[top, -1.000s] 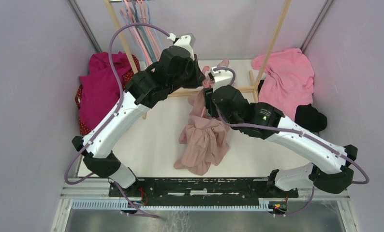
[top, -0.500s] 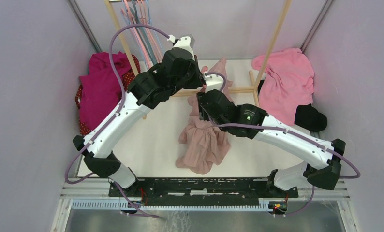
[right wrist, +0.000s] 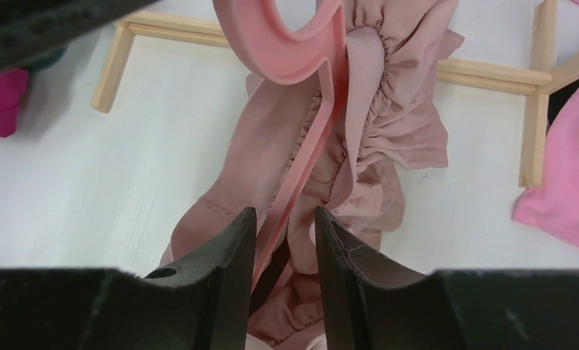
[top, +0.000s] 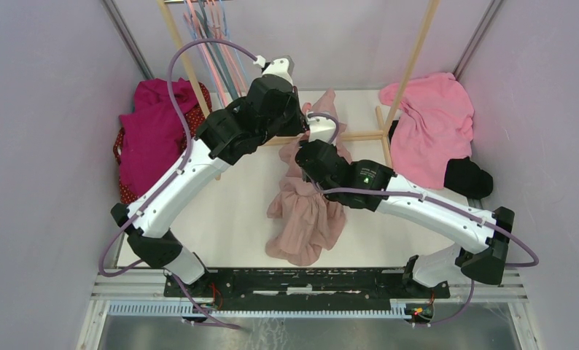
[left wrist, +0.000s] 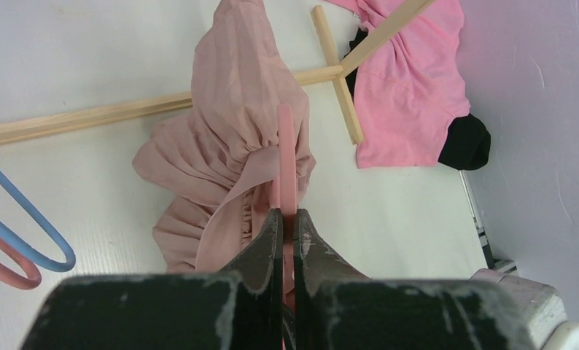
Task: Place the skirt on the hanger
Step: Hang the skirt on the hanger.
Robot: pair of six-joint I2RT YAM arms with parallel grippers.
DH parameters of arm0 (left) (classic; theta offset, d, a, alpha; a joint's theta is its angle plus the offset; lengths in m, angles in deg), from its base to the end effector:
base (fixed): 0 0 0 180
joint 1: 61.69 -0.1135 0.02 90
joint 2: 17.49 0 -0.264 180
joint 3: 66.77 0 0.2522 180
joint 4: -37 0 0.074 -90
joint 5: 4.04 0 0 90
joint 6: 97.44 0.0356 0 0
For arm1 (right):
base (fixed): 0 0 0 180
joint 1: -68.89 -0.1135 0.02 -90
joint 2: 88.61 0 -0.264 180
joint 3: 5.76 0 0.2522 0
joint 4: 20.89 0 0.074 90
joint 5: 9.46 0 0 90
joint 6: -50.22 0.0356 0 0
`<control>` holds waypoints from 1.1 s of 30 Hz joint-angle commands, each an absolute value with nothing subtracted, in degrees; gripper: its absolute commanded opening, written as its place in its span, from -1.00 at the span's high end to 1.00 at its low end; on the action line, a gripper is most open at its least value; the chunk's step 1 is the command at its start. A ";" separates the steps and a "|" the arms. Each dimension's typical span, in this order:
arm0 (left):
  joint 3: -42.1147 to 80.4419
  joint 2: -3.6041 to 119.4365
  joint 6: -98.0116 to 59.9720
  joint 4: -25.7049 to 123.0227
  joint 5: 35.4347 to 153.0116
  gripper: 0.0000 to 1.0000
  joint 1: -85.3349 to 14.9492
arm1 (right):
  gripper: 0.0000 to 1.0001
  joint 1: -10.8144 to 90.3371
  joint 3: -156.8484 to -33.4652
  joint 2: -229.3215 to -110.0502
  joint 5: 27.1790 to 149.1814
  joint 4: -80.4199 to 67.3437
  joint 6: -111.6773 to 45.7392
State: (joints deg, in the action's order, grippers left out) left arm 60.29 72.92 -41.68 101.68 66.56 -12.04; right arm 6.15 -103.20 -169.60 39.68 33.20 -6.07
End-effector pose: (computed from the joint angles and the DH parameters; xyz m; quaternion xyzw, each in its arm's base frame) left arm 0.2157 -0.2356 0.4775 0.0273 0.8490 -0.2318 0.4740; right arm 0.1583 0.2564 0.3840 -0.0617 0.8527 0.0996 0.5091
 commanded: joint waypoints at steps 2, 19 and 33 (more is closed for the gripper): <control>61.79 69.77 -44.18 95.15 66.65 0.94 -11.64 | 0.23 6.28 -101.28 -167.75 36.21 36.22 -6.65; 63.94 69.49 -43.80 95.45 66.71 0.93 -11.60 | 0.42 11.13 -94.49 -160.69 38.98 37.49 -7.73; 67.47 71.25 -43.45 97.08 68.33 0.93 -11.66 | 0.61 13.10 -94.11 -162.48 40.46 37.86 -12.86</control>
